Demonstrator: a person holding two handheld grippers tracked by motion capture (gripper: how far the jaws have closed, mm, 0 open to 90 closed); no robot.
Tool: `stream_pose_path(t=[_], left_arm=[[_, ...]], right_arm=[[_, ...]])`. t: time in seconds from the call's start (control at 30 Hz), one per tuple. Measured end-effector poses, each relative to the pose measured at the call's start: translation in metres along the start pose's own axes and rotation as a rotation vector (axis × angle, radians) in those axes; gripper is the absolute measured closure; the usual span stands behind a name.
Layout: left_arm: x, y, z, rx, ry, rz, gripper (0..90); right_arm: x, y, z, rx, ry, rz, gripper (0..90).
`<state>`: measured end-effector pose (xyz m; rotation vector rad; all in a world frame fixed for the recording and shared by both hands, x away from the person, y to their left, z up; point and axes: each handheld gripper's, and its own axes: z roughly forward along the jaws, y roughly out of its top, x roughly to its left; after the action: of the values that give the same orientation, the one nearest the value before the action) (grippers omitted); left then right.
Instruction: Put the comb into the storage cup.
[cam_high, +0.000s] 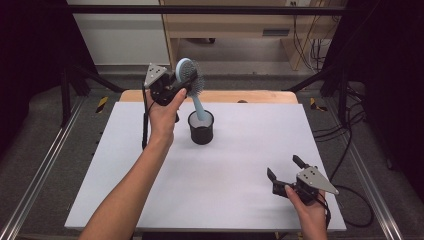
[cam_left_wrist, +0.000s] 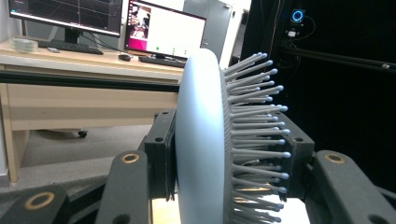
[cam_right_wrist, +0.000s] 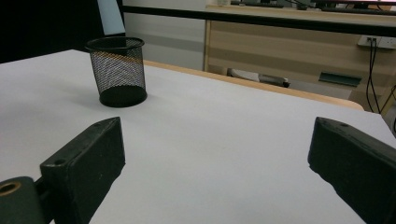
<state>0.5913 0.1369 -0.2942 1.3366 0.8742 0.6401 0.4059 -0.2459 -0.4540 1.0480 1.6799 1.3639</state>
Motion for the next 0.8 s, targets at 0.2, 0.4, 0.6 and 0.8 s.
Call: stream_pose_path(t=[0.2, 0.4, 0.6, 0.8], left_arm=[[-0.002, -0.004, 0.004, 0.004, 0.005, 0.005, 50.5], [-0.003, -0.009, 0.007, 0.013, 0.011, 0.008, 50.4], [-0.002, -0.012, 0.008, 0.022, 0.017, 0.014, 50.4], [-0.002, -0.013, 0.009, 0.016, 0.02, 0.01, 50.4]], right_arm=[[-0.001, 0.0, -0.001, -0.001, 0.006, 0.004, 4.1], [0.001, 0.0, -0.001, -0.002, 0.012, 0.001, 4.1], [0.001, 0.0, 0.0, -0.004, 0.018, 0.001, 4.0], [0.002, 0.0, 0.0, -0.004, 0.018, 0.003, 4.0]])
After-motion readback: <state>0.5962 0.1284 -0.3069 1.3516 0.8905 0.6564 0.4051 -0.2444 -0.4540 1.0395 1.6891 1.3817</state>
